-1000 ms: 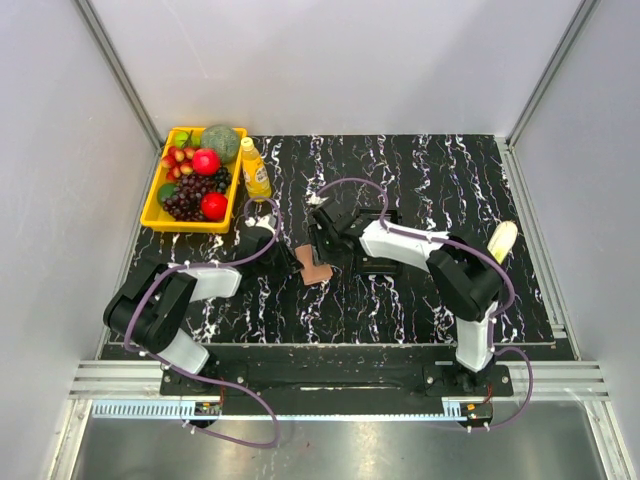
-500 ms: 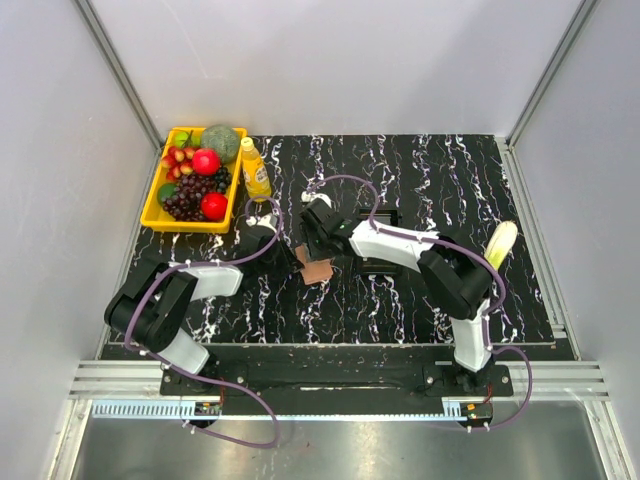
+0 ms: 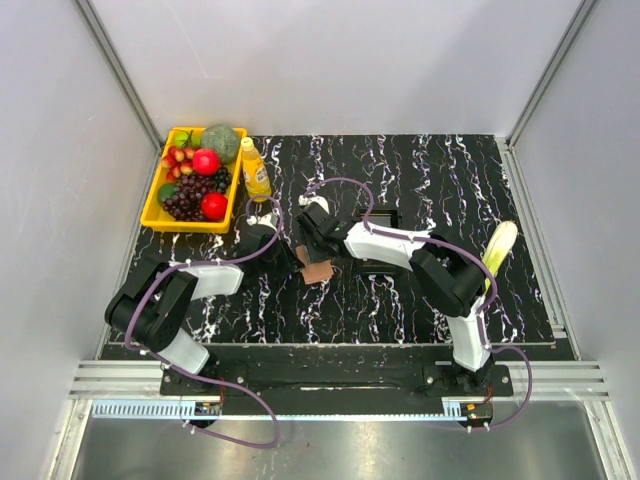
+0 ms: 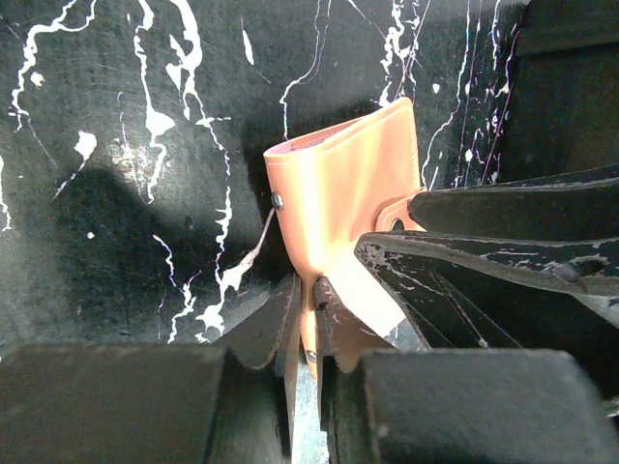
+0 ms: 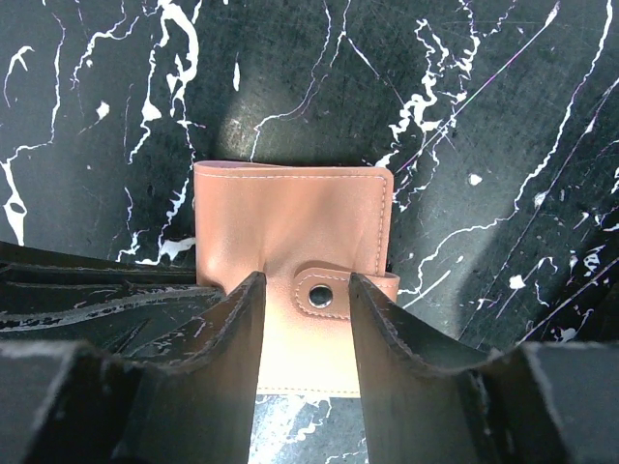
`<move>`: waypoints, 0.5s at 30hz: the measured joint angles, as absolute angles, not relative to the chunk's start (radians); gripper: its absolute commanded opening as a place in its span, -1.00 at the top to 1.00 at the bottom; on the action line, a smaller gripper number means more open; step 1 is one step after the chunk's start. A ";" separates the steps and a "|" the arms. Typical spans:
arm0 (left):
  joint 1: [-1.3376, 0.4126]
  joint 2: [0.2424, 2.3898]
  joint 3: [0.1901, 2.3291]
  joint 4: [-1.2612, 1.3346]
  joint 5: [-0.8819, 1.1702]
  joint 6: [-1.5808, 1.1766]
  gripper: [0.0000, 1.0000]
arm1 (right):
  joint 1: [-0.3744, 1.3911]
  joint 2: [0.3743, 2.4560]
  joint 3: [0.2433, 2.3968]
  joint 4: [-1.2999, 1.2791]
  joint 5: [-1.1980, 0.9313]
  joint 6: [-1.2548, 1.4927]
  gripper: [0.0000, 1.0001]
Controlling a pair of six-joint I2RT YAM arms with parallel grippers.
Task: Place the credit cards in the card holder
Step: Open the card holder at the center of the board.
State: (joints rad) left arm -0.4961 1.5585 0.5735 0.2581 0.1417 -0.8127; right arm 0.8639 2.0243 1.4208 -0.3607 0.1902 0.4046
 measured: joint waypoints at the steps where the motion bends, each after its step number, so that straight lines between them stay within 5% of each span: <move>1: -0.497 1.559 0.576 0.254 0.141 -0.812 1.00 | 0.865 2.024 1.421 -0.361 0.192 0.403 0.08; 15: -0.497 1.560 0.589 0.232 0.133 -0.812 1.00 | 0.878 2.024 1.419 -0.367 0.217 0.381 0.16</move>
State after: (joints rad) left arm -0.4969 1.5600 0.5892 0.2317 0.1329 -0.8120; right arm 0.8776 2.0239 1.4185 -0.3668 0.2169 0.3809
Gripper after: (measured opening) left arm 0.121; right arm 0.447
